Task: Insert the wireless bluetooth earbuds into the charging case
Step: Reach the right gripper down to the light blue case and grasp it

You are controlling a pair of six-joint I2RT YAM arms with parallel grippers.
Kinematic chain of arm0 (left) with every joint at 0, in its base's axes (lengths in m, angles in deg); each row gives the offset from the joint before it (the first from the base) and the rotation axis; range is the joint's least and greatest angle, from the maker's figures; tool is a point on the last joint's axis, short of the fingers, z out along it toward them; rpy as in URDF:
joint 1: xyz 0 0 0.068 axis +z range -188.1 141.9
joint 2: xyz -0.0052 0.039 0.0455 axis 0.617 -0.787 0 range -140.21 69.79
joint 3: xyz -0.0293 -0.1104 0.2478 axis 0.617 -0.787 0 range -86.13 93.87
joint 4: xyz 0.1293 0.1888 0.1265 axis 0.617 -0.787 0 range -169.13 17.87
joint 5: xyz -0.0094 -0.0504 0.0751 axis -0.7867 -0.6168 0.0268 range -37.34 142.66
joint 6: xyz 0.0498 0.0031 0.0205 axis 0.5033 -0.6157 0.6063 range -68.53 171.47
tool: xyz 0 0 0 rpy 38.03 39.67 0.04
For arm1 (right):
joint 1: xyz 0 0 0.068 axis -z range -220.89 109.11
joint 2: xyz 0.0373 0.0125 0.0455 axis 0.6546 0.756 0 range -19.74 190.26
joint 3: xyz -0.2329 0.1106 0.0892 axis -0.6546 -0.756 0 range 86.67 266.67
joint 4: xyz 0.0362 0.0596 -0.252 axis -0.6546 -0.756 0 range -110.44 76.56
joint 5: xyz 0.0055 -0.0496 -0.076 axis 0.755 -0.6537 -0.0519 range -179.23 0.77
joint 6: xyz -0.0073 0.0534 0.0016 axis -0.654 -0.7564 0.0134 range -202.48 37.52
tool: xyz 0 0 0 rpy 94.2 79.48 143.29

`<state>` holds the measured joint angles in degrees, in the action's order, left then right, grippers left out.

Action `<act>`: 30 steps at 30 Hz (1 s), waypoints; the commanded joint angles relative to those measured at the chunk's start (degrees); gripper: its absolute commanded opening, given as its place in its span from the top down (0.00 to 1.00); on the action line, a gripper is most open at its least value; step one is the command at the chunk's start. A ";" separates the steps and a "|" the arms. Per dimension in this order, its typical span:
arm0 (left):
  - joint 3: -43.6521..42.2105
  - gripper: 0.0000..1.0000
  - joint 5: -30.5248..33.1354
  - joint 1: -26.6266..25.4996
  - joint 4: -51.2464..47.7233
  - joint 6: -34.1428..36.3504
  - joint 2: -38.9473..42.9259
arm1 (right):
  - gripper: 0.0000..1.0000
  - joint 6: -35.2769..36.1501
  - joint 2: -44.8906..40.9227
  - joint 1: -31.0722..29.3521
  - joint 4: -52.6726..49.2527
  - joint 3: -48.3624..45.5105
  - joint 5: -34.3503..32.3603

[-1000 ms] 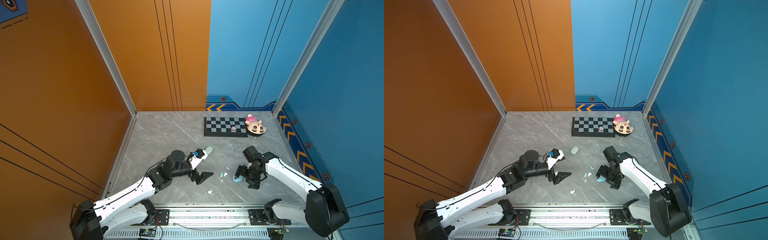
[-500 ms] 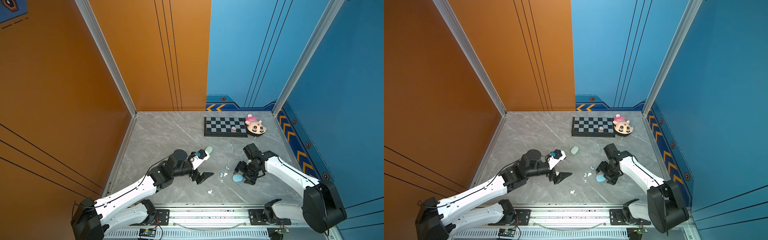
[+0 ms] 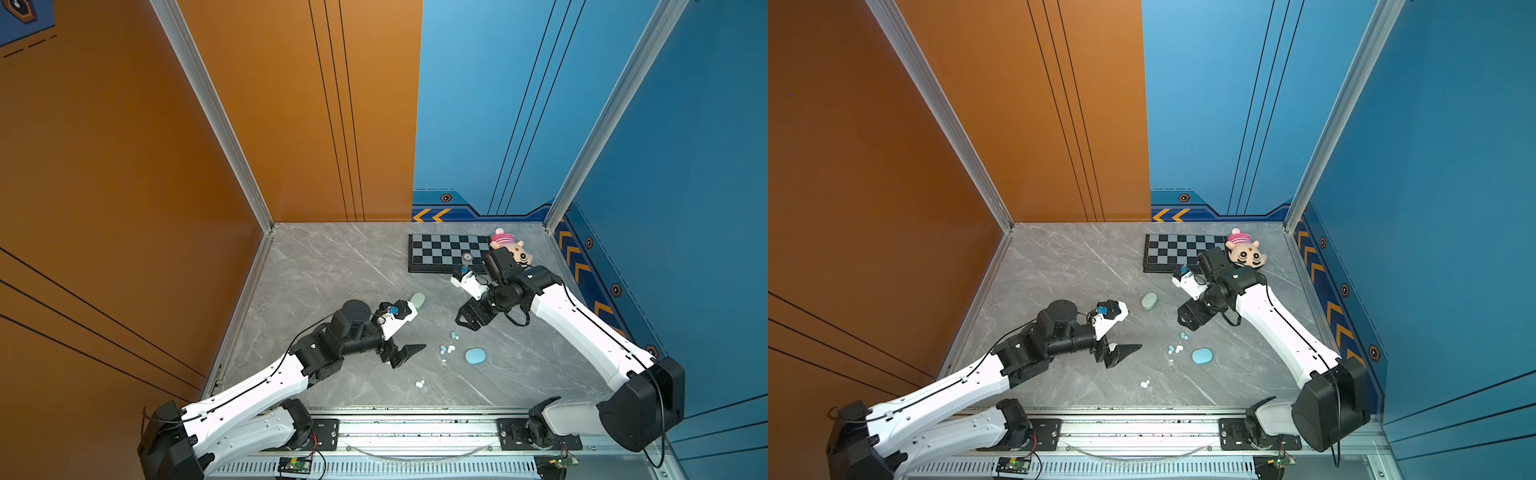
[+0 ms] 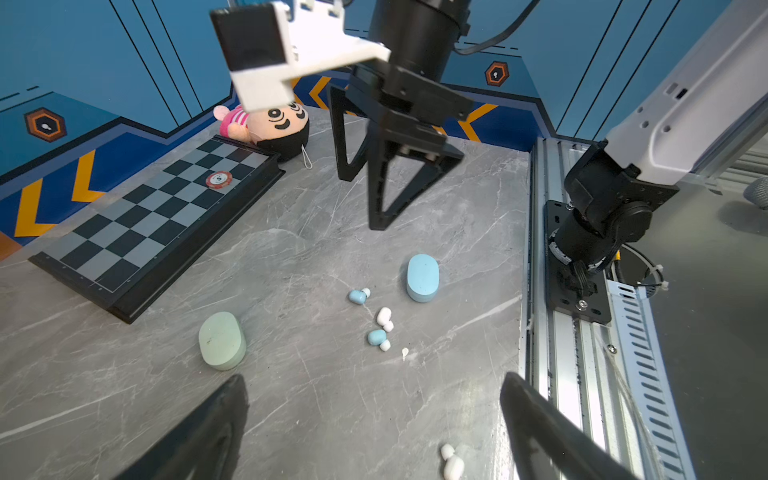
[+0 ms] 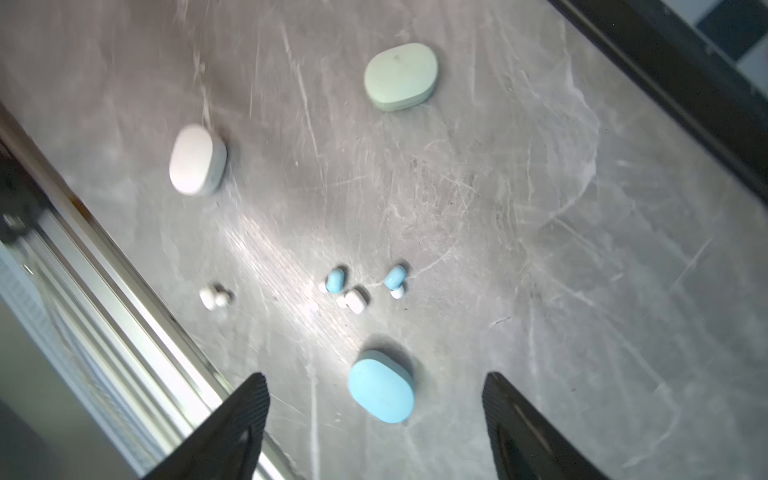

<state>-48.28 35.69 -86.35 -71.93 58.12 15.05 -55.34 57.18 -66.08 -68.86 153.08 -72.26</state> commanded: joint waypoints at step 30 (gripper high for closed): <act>-4.51 0.02 2.47 2.72 3.39 -1.30 2.17 | 0.28 42.15 4.22 -6.64 10.75 -21.52 -13.43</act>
<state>-52.50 38.75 -84.23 -68.89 57.44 16.96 -13.66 60.88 -72.11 -58.69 133.24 -84.98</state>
